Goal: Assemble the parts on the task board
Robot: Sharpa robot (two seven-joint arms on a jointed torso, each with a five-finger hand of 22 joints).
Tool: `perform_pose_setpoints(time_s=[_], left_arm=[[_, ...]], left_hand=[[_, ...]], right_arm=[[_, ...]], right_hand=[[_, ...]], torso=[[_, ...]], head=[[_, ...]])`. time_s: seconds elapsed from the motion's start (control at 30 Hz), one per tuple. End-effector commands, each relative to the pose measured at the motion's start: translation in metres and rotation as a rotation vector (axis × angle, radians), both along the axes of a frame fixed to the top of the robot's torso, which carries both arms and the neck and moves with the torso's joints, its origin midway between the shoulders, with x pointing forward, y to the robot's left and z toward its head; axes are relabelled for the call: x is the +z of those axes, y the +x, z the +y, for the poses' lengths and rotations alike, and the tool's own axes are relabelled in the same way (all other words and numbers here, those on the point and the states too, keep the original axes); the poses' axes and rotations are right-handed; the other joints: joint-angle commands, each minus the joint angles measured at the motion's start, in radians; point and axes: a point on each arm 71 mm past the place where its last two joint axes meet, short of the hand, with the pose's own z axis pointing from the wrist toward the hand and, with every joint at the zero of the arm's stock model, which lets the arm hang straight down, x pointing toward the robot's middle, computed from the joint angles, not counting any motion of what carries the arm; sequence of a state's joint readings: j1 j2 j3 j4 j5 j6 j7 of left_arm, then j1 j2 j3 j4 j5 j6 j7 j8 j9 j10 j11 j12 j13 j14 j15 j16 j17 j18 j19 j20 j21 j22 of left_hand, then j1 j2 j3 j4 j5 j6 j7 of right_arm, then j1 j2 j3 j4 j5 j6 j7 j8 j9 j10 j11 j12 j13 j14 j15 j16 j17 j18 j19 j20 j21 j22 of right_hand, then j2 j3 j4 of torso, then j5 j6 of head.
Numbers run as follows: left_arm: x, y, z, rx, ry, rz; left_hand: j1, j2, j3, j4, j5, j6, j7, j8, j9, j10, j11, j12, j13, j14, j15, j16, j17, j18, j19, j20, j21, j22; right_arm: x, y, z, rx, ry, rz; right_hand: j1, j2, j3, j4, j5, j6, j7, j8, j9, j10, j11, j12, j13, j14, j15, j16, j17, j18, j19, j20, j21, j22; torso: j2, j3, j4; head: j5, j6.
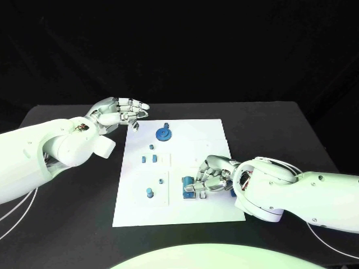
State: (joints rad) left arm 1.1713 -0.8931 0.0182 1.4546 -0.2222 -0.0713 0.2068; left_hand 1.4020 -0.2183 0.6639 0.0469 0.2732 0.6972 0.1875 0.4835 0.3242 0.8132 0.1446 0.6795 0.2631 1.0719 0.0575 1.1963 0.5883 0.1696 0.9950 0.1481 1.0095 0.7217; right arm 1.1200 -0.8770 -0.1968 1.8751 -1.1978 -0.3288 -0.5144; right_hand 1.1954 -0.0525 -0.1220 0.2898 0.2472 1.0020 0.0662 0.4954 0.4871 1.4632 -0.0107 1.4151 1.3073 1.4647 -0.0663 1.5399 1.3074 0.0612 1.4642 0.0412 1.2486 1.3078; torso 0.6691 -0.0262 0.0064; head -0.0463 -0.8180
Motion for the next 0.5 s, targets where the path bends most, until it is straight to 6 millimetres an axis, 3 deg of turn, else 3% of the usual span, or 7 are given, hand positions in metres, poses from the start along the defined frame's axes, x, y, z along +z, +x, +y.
perform_pose_setpoints(time_s=[0.03,0.27,0.5], left_arm=[[0.0009,-0.0006,-0.002,-0.017,-0.007,-0.002],[0.0009,-0.0006,-0.0017,-0.017,-0.006,-0.002],[0.0008,-0.0006,-0.0015,-0.017,-0.005,-0.002]], left_hand=[[-0.01,0.003,-0.002,0.005,0.005,-0.005,0.037,0.004,-0.002,-0.007,0.003,0.002,-0.001,-0.003,0.006,0.004,-0.001,0.017,-0.002,0.005,-0.001,-0.001],[-0.01,0.003,-0.001,0.006,0.005,-0.009,0.038,0.007,-0.003,-0.01,0.003,0.004,-0.003,-0.004,0.006,0.005,-0.002,0.017,-0.002,0.005,-0.002,-0.002],[-0.01,0.003,-0.001,0.006,0.005,-0.009,0.038,0.007,-0.003,-0.01,0.003,0.004,-0.003,-0.004,0.006,0.005,-0.002,0.017,-0.002,0.005,-0.002,-0.002]], right_arm=[[-0.0016,-0.0005,-0.0015,0.016,-0.018,-0.002],[-0.0001,-0.0002,-0.0053,0.011,-0.027,-0.025],[0.001,-0.001,-0.0056,0.015,-0.025,-0.032]], right_hand=[[0.015,0.002,0.006,-0.002,-0.004,0.003,-0.008,0.005,0.0,0.012,-0.003,0.005,0.113,0.09,-0.008,0.004,0.181,-0.006,0.026,-0.005,0.007,0.19],[0.027,0.007,0.007,-0.002,-0.004,0.003,-0.008,0.005,-0.001,0.013,-0.003,0.005,0.115,0.09,-0.008,0.004,0.182,-0.006,0.026,-0.006,0.007,0.19],[0.036,0.008,0.007,-0.003,-0.004,0.003,-0.008,0.004,-0.002,0.012,-0.003,0.004,0.114,0.09,-0.008,0.004,0.181,-0.006,0.026,-0.006,0.007,0.19]], torso=[[0.0,0.0,-0.0016],[0.0,0.0019,-0.0005],[0.001,0.0006,-0.0009]], head=[[0.001,0.0],[0.001,-0.001],[0.002,-0.001]])
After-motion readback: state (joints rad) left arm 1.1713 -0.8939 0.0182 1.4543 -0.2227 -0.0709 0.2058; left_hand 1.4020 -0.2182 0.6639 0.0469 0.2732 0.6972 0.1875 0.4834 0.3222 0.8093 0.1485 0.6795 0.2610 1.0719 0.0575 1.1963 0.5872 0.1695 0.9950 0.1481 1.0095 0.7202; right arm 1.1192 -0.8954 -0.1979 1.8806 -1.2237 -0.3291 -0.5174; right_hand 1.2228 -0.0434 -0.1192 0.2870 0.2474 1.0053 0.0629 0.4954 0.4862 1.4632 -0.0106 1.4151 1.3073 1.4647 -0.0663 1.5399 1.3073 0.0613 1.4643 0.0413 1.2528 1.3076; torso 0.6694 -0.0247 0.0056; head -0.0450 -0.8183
